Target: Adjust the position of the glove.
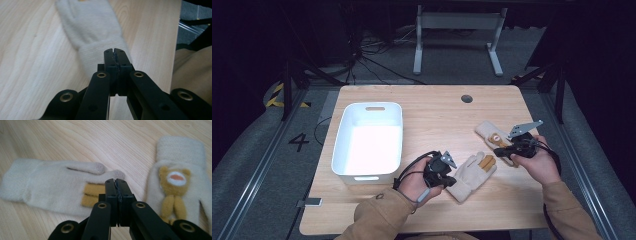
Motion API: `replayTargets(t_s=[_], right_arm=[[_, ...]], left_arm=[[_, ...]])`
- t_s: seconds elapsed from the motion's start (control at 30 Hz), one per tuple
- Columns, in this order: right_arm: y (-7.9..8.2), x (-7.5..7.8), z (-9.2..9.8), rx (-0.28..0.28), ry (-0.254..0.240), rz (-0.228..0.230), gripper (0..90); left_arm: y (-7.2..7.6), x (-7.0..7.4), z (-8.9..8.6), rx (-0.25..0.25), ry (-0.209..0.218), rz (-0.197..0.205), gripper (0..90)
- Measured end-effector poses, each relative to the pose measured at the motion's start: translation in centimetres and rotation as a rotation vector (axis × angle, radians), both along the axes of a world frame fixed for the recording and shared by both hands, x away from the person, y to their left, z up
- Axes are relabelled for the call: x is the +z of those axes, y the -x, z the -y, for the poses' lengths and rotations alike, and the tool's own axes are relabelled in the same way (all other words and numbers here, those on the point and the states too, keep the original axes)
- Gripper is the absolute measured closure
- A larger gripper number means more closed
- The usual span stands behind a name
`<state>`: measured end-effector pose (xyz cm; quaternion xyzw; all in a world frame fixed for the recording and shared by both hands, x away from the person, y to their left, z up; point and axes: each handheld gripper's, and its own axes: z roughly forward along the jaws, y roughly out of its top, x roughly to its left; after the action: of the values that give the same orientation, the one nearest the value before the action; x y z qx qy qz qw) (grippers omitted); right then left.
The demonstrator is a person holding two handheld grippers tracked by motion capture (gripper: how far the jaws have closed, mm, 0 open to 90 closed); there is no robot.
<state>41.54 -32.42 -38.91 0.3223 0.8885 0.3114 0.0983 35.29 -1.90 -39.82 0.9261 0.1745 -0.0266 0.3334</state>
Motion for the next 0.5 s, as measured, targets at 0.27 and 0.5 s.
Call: replayTargets(t_s=[0.27, 0.5], right_arm=[[0.4, 0.0, 0.9, -0.022, -0.006, 0.002, 89.3], [0.5, -0.1, 1.4, -0.033, -0.022, -0.009, 89.2]], left_arm=[[0.3, -0.9, 1.8, -0.061, 0.013, -0.023, 90.0], [0.4, -1.7, 2.8, -0.092, 0.014, -0.05, 90.0]])
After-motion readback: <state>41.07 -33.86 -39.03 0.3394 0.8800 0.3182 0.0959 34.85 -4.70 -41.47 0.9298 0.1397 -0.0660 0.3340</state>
